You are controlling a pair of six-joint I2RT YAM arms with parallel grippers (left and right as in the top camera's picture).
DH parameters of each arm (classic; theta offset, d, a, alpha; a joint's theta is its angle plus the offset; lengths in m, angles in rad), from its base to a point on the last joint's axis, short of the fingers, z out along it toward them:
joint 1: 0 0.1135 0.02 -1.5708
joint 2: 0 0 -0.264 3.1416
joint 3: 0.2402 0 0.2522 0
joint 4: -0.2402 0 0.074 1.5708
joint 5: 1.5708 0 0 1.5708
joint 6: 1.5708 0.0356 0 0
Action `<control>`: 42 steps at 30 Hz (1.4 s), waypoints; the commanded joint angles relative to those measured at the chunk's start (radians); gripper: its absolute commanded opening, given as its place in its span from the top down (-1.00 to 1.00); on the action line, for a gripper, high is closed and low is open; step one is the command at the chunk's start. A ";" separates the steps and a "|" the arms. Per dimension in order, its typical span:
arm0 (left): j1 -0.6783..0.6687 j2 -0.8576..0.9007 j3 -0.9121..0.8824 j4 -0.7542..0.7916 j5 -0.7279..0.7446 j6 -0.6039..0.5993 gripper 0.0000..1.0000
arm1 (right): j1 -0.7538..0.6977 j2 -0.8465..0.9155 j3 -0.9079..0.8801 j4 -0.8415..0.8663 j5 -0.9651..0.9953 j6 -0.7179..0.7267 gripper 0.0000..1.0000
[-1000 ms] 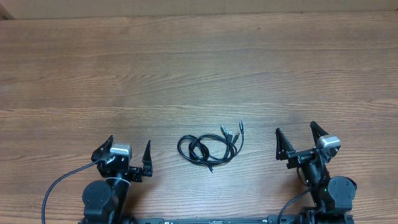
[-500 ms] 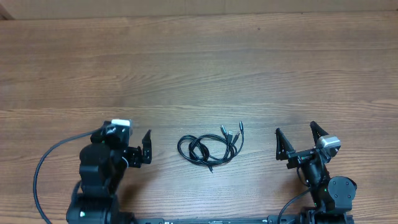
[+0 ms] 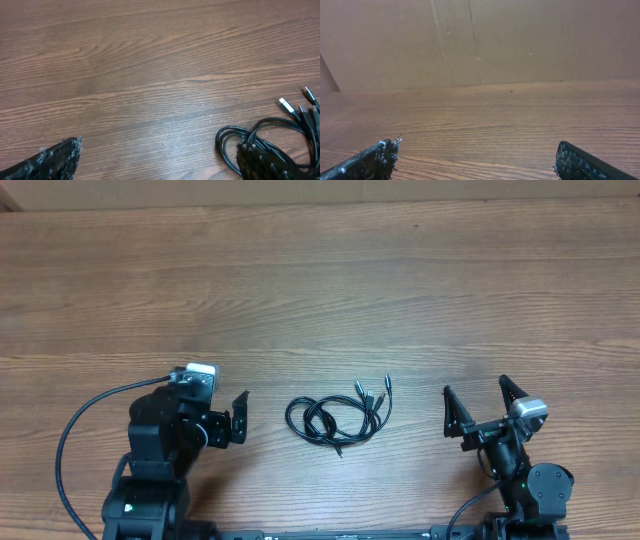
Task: Untangle cables
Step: 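Move the left gripper slowly toward the left side of the cable bundle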
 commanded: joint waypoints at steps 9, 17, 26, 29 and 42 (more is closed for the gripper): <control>0.005 -0.001 0.056 -0.023 0.014 0.020 -0.99 | 0.005 -0.009 -0.010 0.006 0.010 -0.004 -1.00; 0.005 0.021 0.056 -0.026 0.043 0.020 -0.99 | 0.005 -0.009 -0.010 0.006 0.010 -0.004 -1.00; 0.005 0.023 0.056 -0.029 0.066 0.019 -0.99 | 0.005 -0.009 -0.010 0.006 0.010 -0.004 -1.00; 0.005 0.023 0.056 -0.041 0.066 0.020 -0.99 | 0.005 -0.009 -0.010 0.006 0.010 -0.004 -1.00; 0.005 0.024 0.056 -0.044 0.066 0.020 -0.99 | 0.005 -0.009 -0.010 0.006 0.010 -0.004 -1.00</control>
